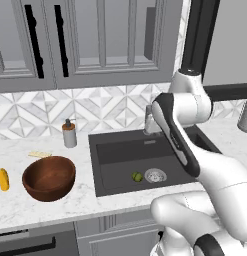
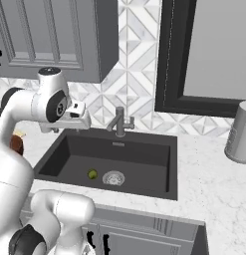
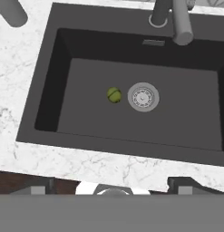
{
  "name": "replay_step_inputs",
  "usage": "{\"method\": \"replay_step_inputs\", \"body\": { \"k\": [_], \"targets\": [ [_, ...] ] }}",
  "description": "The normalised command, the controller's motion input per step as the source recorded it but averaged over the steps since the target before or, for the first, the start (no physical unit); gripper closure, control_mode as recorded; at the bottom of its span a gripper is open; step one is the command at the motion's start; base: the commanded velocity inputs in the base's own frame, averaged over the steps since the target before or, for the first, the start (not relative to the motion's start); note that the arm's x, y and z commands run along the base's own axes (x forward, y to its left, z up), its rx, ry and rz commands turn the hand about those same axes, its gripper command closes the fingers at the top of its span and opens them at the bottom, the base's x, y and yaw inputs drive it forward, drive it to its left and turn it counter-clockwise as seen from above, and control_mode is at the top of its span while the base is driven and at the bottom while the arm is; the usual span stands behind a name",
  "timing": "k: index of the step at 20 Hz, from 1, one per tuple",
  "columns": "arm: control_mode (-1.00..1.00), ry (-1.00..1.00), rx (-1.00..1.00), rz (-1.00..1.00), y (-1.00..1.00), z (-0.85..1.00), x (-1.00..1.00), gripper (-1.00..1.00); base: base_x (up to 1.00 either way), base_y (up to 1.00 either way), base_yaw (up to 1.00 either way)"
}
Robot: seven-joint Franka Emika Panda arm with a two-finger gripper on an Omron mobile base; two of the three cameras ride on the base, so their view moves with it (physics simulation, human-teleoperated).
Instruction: Pick the lime from the sink and place it in the bowl. Then pick the bowl and place it in the microwave. Then close the microwave door and press the start button.
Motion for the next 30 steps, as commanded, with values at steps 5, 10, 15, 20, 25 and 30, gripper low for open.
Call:
{"method": "replay_step_inputs", "body": {
  "k": [5, 10, 15, 20, 25, 30],
  "targets": [
    [-1.00, 0.15, -0.06, 0.11, 0.14, -0.54, 0.30, -1.00, 0.00, 0.00, 0.00],
    [-1.00, 0.05, 0.00, 0.16, 0.00, -0.39, 0.42, -1.00, 0.00, 0.00, 0.00],
    [-1.00, 0.00, 0.00, 0.07, 0.11, -0.35, 0.43, -1.00, 0.00, 0.00, 0.00],
    [-1.00, 0.00, -0.05, 0.00, 0.32, -0.42, 0.34, -1.00, 0.00, 0.00, 0.00],
    [-1.00, 0.00, -0.02, 0.00, 0.02, -0.41, 0.30, -1.00, 0.00, 0.00, 0.00],
    [-1.00, 0.00, 0.00, 0.00, -0.02, -0.32, 0.15, -1.00, 0.00, 0.00, 0.00]
  ]
}}
